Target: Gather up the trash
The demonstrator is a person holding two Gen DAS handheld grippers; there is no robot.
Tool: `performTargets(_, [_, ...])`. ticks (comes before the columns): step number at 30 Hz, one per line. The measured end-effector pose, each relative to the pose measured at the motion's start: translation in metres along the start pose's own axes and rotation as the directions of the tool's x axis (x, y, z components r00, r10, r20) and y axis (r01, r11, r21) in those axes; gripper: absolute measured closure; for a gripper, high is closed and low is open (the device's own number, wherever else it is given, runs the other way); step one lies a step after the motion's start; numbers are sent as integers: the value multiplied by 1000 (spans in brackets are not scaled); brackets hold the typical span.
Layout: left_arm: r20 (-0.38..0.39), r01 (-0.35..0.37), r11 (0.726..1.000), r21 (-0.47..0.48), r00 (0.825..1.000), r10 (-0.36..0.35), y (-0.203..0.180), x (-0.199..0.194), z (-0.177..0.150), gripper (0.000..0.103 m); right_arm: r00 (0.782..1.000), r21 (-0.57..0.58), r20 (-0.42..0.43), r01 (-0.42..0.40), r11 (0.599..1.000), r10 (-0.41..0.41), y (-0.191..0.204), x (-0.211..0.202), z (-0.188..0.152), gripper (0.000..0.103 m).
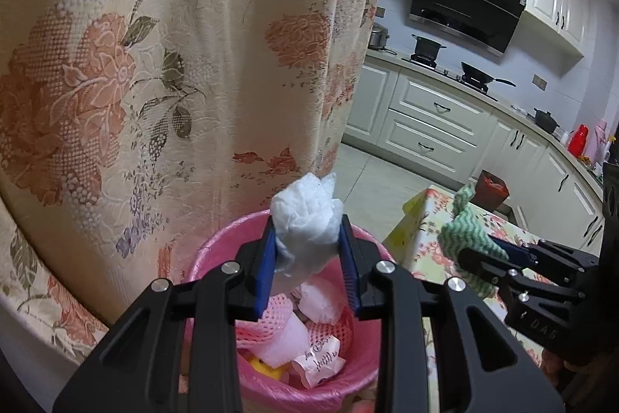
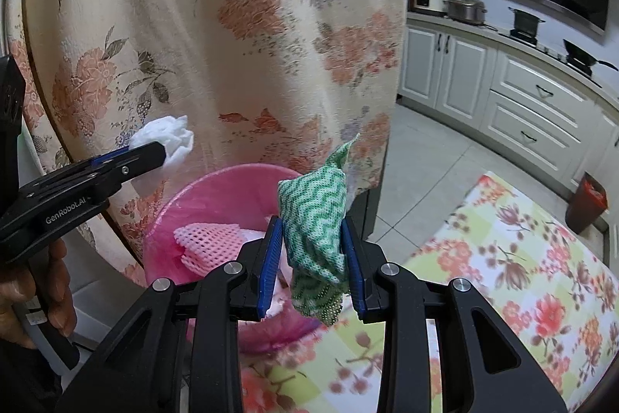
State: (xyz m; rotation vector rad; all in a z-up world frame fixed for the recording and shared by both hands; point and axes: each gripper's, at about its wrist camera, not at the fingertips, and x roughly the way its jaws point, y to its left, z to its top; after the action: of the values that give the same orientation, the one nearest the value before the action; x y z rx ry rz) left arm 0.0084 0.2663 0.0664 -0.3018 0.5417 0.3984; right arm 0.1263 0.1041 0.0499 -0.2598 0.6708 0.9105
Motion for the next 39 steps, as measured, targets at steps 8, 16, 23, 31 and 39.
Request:
performTargets(8, [1,-13,1000,-6,1000,13,4,15,10,71,999,-27,-25,-31,999,30,14,29,11,72])
performTargets(16, [-13,-33,999,-19,999,33,6,28,16,51,998,-13,-50,-48,999,47,13,51,16,60])
performTargets(23, [-15,-40,999,-25,999,39,8,29,18,46,998,3,-47,-36,999,36,4,50,14,50])
performTargets(31, [-25,-54,998,-31,998,53,5,8,3,27,1000,49,-21,4,999,-3,-9,26,-4,41])
performTargets(39, [-50,-61,997,-50,997,58,0,-31,-26,12,999,83,3,34,996,-34,-14,-10,-35,34])
